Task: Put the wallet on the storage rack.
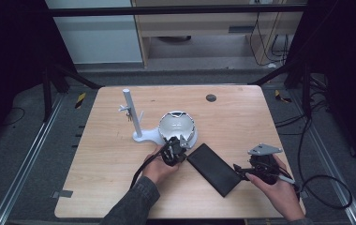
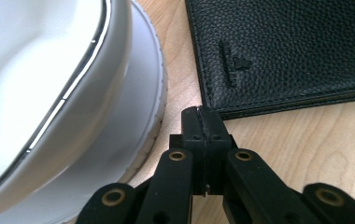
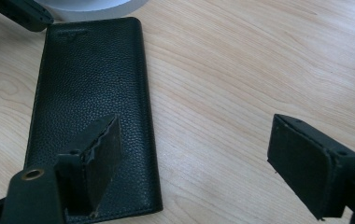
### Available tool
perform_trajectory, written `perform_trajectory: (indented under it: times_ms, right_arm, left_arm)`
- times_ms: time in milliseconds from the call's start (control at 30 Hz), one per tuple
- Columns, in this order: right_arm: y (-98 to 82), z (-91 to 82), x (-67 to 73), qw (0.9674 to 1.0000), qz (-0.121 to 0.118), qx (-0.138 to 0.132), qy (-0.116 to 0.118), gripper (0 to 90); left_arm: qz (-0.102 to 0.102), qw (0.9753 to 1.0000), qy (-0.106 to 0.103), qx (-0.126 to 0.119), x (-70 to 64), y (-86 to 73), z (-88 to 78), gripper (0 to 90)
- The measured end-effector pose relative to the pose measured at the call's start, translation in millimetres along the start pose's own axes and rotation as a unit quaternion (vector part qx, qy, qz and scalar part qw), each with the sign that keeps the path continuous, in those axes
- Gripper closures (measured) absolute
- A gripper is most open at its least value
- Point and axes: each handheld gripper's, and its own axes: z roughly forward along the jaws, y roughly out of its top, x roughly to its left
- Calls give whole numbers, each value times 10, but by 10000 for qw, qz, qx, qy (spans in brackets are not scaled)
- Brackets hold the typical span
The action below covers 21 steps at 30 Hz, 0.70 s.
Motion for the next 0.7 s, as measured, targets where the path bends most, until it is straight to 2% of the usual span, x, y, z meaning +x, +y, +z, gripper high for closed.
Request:
perform_trajectory:
  times_ms: [133, 400, 533, 700]
  right_arm:
    - [8, 8, 20, 10000, -8, -17, 23, 180]
    - [6, 2, 11, 10000, -6, -11, 33, 179]
    - [6, -3, 16, 10000, -13, -31, 58, 181]
    - [49, 8, 74, 9999, -108, 9, 134, 178]
  left_arm:
    - [154, 9995, 205, 199, -7, -11, 26, 900]
    - [151, 9998, 51, 123, -15, 1, 34, 900]
    - [48, 9999, -59, -73, -14, 9, -12, 900]
    - [-122, 9989, -266, -373, -15, 72, -71, 900]
